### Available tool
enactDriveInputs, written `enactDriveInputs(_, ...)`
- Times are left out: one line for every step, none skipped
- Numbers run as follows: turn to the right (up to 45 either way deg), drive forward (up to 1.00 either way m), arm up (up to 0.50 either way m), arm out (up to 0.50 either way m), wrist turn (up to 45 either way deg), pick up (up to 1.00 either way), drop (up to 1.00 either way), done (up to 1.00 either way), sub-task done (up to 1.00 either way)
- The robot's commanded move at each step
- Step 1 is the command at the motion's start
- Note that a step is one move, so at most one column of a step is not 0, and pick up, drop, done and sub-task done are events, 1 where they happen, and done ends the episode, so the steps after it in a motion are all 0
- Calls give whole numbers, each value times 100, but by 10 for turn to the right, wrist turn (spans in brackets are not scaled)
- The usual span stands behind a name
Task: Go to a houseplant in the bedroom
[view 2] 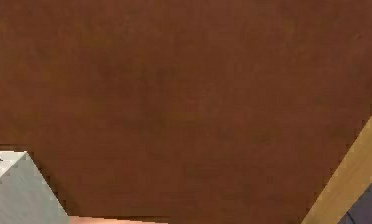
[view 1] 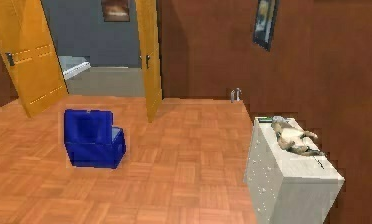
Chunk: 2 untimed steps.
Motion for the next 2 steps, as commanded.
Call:
enactDriveInputs(120,0,0,0,0,0,0,0,0)
enactDriveInputs(0,20,0,0,0,0,0,0,0)
